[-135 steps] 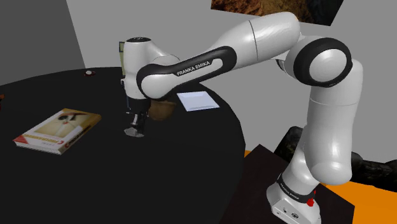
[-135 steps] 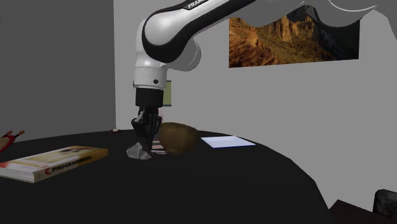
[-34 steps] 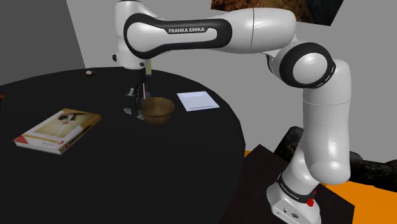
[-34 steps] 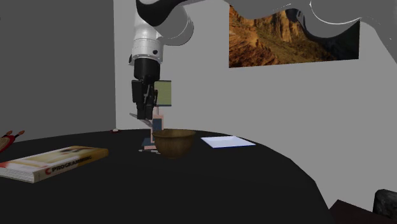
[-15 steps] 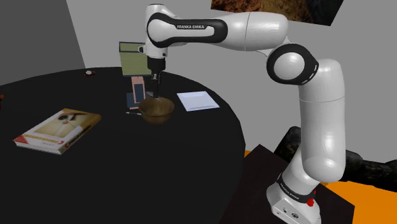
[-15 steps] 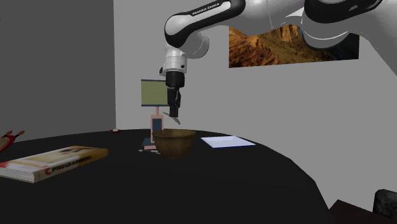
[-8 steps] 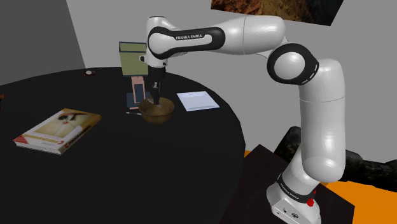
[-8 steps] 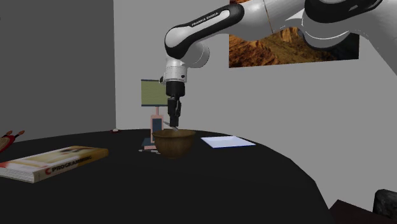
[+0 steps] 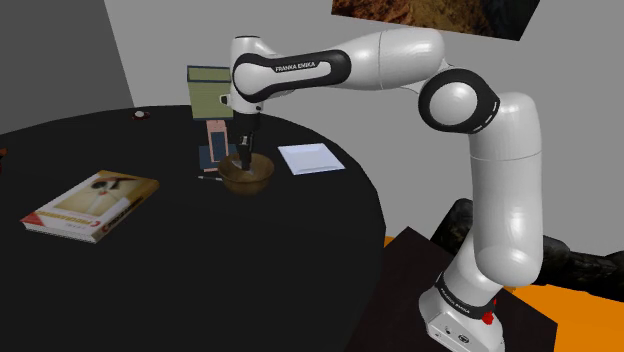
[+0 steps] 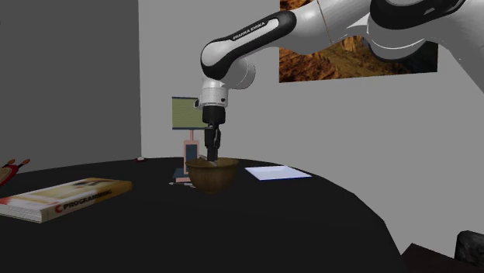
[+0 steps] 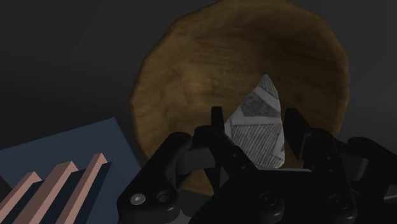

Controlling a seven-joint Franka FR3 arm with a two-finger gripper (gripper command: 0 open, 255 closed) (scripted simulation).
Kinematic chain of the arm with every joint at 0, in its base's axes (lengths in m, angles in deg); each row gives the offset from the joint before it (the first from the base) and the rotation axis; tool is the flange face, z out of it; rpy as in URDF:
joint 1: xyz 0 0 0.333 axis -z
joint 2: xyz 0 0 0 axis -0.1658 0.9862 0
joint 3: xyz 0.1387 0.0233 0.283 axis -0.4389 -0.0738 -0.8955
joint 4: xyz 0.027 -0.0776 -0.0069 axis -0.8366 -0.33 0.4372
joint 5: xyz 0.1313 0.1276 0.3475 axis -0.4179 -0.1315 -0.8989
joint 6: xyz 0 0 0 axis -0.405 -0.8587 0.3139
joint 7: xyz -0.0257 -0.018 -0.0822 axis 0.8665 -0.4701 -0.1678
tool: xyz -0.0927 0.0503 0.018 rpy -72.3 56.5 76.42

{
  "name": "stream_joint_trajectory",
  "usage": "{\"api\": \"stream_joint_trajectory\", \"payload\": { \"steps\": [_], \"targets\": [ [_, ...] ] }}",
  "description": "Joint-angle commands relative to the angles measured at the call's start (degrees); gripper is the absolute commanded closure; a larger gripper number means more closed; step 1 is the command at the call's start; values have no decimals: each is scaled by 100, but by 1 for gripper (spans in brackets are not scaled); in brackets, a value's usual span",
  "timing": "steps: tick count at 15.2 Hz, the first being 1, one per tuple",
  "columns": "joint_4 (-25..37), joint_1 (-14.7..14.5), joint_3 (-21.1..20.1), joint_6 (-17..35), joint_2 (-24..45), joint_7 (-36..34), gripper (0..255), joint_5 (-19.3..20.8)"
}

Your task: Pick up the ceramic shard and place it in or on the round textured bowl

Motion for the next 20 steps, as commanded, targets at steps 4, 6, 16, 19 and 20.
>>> {"api": "stream_joint_trajectory", "payload": {
  "steps": [4, 6, 16, 19, 20],
  "targets": [
    [-1, 0, 0, 2, 0, 0, 0, 0],
    [-1, 0, 0, 2, 0, 0, 0, 0],
    [734, -1, 0, -729, 4, 0, 0, 1],
    [735, -1, 0, -730, 4, 0, 0, 1],
    [735, -1, 0, -730, 4, 0, 0, 1]
  ]
}}
